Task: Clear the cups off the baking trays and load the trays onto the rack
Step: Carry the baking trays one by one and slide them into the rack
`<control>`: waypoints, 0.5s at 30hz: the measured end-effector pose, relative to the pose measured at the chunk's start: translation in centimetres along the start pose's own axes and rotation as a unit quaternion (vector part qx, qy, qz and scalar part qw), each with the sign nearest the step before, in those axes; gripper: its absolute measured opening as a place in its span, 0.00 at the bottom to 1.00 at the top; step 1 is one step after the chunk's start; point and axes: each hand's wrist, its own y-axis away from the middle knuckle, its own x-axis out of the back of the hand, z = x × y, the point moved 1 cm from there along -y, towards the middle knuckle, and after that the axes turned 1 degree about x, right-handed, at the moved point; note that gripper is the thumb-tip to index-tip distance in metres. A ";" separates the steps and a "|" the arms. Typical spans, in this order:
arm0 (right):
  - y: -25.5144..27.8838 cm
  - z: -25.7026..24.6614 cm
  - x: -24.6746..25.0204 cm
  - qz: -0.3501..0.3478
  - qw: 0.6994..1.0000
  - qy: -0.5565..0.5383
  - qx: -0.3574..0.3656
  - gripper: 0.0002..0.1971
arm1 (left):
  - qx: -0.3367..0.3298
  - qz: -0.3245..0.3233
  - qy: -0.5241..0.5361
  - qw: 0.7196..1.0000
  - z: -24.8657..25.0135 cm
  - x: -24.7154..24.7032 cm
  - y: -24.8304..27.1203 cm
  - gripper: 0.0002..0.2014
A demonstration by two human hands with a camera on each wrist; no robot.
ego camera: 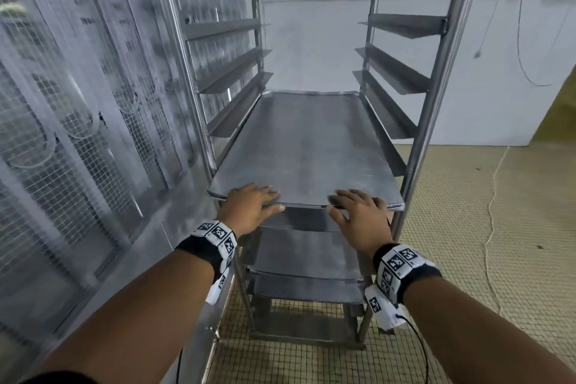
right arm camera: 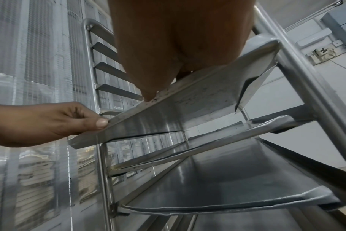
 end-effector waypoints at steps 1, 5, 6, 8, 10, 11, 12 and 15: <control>-0.6 0.2 -0.1 0.000 1.000 -0.004 -0.001 0.26 | 0.002 0.000 0.003 1.000 -0.1 0.0 -0.7 0.29; -3.2 1.2 -0.7 -0.010 1.000 -0.010 -0.007 0.27 | 0.006 0.001 0.012 1.000 -0.4 0.1 -3.2 0.29; -3.8 1.4 -0.9 -0.013 1.000 -0.010 -0.007 0.26 | 0.005 0.003 0.017 1.000 -0.5 0.1 -3.8 0.29; -4.9 1.8 -1.3 -0.019 1.000 -0.009 -0.011 0.23 | 0.004 0.010 0.022 1.000 -0.7 0.0 -4.9 0.28; -5.9 2.2 -1.6 -0.021 1.000 -0.010 -0.014 0.21 | 0.004 0.015 0.027 1.000 -1.1 -0.2 -6.0 0.30; -6.3 2.3 -1.7 -0.020 1.000 -0.011 -0.014 0.21 | 0.005 0.014 0.032 0.999 -1.3 -0.3 -6.5 0.32; -6.7 2.5 -1.9 -0.019 1.000 -0.010 -0.013 0.21 | 0.006 0.014 0.037 0.999 -1.6 -0.4 -6.9 0.36; -7.8 2.9 -2.3 -0.011 1.000 -0.005 -0.012 0.21 | 0.004 0.021 0.037 0.999 -2.2 -0.8 -8.3 0.44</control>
